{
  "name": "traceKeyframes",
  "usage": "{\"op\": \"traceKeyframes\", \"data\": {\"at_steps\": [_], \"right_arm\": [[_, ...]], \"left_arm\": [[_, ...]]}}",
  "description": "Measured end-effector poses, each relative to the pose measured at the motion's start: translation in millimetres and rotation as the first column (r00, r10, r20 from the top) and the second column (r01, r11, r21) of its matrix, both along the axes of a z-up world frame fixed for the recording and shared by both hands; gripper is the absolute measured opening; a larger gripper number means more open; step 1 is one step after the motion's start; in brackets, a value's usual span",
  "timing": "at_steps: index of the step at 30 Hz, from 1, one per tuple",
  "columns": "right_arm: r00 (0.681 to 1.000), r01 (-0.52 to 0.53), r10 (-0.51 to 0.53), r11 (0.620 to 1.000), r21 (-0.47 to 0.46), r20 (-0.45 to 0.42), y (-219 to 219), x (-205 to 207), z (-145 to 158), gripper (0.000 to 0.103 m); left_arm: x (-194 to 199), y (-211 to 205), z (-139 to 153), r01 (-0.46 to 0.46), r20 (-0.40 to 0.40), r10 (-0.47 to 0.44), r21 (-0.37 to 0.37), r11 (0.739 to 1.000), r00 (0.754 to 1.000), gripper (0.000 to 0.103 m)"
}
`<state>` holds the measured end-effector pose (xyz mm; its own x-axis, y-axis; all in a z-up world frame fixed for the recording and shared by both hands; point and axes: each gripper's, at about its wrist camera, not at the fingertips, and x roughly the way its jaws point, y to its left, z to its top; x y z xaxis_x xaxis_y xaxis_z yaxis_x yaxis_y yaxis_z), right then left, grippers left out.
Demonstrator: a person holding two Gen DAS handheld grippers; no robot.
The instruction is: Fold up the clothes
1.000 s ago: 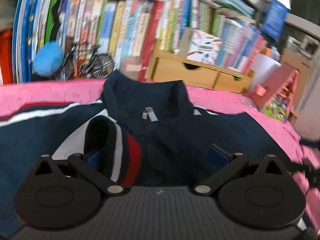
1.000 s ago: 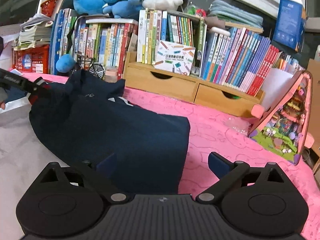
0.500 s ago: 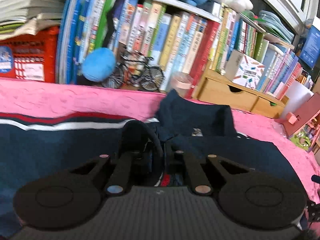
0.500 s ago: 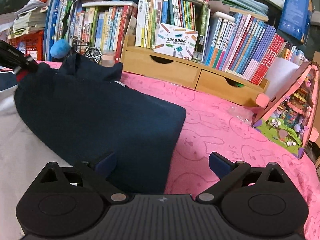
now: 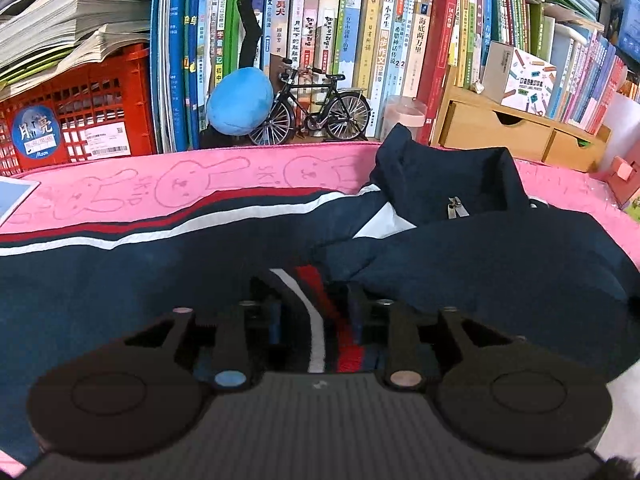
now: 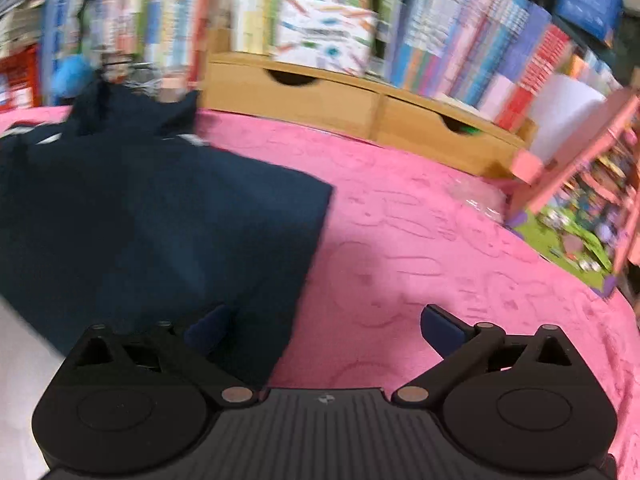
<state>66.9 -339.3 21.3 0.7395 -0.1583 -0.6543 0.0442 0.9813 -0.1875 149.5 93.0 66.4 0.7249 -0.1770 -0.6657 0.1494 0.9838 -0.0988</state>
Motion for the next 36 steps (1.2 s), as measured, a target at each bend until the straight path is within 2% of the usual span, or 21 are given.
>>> {"op": "traceKeyframes", "data": {"at_steps": [2,3,5,9,11,13,15,18,19,21,23,30,34,35,36], "right_arm": [[1.000,-0.002,0.002,1.000,0.007,0.021,-1.8,-3.8,7.6,0.101],[0.999,-0.024,0.025,1.000,-0.010,0.047,0.6,-10.0,11.8,0.101],[0.991,-0.097,0.100,0.994,-0.045,0.083,8.1,-24.2,18.3,0.101],[0.955,-0.281,0.286,0.957,-0.070,0.077,27.0,-51.2,22.6,0.102],[0.953,-0.296,0.303,0.944,-0.143,0.028,35.8,-54.7,16.2,0.102],[0.967,-0.252,0.254,0.945,-0.207,-0.019,32.3,-49.9,8.0,0.102],[0.981,-0.193,0.189,0.960,-0.202,-0.040,16.0,-43.3,2.9,0.103],[0.996,-0.076,0.073,0.994,-0.081,-0.044,-19.7,-38.7,6.3,0.103],[0.998,-0.036,0.033,0.997,-0.070,-0.047,-27.1,-38.4,7.1,0.103],[0.999,0.014,-0.020,0.990,-0.142,-0.040,-28.2,-45.7,8.6,0.101],[1.000,-0.007,0.002,0.984,-0.177,-0.028,-20.7,-56.8,10.8,0.100],[0.986,-0.160,0.162,0.986,-0.050,0.028,14.2,-72.5,37.1,0.101],[0.975,-0.215,0.215,0.977,-0.012,0.048,36.3,-65.9,49.9,0.101],[0.970,-0.237,0.237,0.972,0.000,0.059,43.2,-62.4,53.4,0.101],[0.963,-0.262,0.260,0.965,0.014,0.073,51.0,-58.0,57.1,0.101]], "left_arm": [[-3.4,5.4,-2.6,-0.004,-0.002,0.004,-0.005,1.000,1.000,0.047],[-4.8,8.1,-4.8,-0.009,0.000,0.009,-0.005,1.000,1.000,0.056],[-7.2,13.3,-9.5,-0.019,0.002,0.019,-0.008,1.000,1.000,0.064],[-9.3,19.5,-15.9,-0.030,0.015,0.031,-0.045,0.999,0.999,0.066],[-11.1,16.6,-16.6,-0.027,0.031,0.027,-0.021,0.999,0.999,0.067],[-13.2,13.9,-17.3,-0.020,0.047,0.020,0.004,1.000,0.999,0.068],[-15.2,11.1,-18.0,-0.014,0.064,0.013,0.030,0.999,0.998,0.073],[-15.9,12.5,-20.3,-0.002,0.066,0.000,0.023,1.000,0.998,0.082],[-15.7,13.4,-21.0,0.001,0.063,-0.002,0.015,1.000,0.998,0.082],[-15.5,13.4,-21.0,0.000,0.065,-0.001,0.015,1.000,0.998,0.082],[-15.0,13.6,-21.3,0.000,0.065,-0.001,0.014,1.000,0.998,0.082],[-13.7,15.0,-19.4,-0.009,0.052,0.008,0.009,1.000,0.999,0.083],[-19.3,20.1,-0.7,0.001,0.024,-0.001,-0.016,1.000,1.000,0.083],[-21.6,22.7,5.3,0.010,0.021,-0.009,-0.027,1.000,1.000,0.085],[-24.6,27.1,11.6,0.020,0.025,-0.019,-0.040,0.999,1.000,0.092]]}}
